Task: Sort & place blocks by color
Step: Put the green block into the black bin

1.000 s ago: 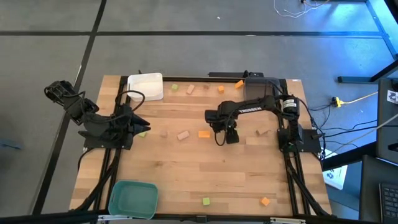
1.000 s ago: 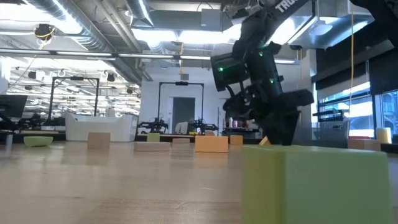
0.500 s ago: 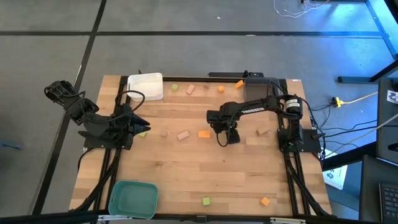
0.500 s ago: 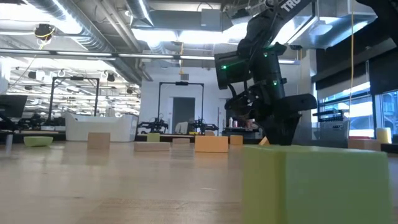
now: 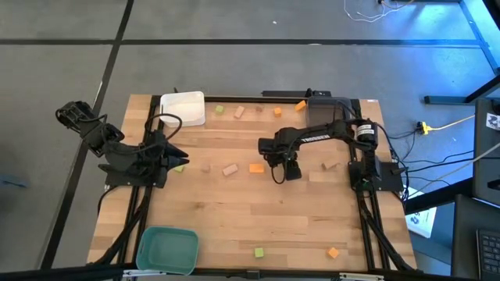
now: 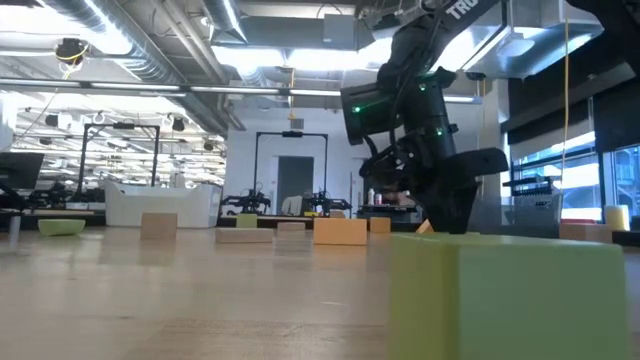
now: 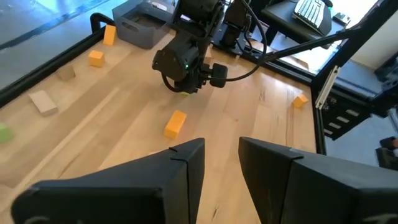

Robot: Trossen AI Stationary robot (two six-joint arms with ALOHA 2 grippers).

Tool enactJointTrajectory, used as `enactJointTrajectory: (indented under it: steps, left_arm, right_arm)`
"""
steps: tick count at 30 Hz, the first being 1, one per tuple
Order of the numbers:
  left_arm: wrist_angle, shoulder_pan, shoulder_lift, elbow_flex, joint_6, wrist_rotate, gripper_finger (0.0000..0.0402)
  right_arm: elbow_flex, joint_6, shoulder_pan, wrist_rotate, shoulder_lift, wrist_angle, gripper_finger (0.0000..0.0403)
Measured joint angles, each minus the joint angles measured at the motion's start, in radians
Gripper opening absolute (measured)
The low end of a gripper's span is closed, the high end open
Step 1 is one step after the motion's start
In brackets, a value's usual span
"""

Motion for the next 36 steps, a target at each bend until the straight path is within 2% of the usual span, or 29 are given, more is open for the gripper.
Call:
enactJointTrajectory:
  steps: [8,13,18,22,29,36]
  left_arm:
    - [-0.001,0.006,0.000,0.000,0.031,0.005,0.0096]
    - [0.000,0.062,0.000,0.000,0.034,0.024,0.0096]
    - [0.000,0.153,0.022,0.000,0.095,0.097,0.0096]
    - [0.000,0.248,0.053,0.000,0.121,0.154,0.0096]
    - [0.001,0.423,0.127,0.000,0.187,0.207,0.0096]
    - [0.026,0.560,0.188,0.000,0.189,0.202,0.0096]
  right_arm:
    - [0.082,0.013,-0.001,0.005,-0.043,-0.095,0.0128]
    - [0.154,0.092,-0.001,0.080,-0.105,-0.182,0.0127]
    - [0.209,0.249,-0.022,0.109,-0.185,-0.242,0.0127]
    - [0.225,0.424,-0.048,0.247,-0.252,-0.313,0.0127]
    - [0.227,0.695,-0.157,0.377,-0.345,-0.377,0.0127]
    - [0.211,0.762,-0.337,0.402,-0.345,-0.361,0.0128]
